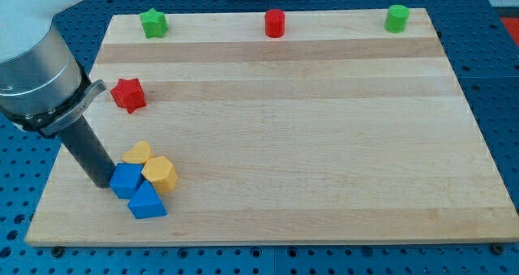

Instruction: Separate the yellow hexagon from the group of blocks

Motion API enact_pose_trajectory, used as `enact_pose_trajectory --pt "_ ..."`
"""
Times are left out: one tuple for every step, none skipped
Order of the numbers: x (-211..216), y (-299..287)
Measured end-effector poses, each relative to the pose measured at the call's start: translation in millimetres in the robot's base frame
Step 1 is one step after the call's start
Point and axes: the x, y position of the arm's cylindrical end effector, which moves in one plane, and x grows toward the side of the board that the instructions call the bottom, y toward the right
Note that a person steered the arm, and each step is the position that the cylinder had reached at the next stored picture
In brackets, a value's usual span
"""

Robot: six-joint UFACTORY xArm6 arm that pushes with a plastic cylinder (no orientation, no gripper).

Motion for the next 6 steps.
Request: enact_pose_trajectory --pt "6.1 0.0" --pt "32.9 -10.8" --pt "42.3 -4.0" --pt "25.6 11.3" --pt "8.5 23.9" --pt "6.9 51.0"
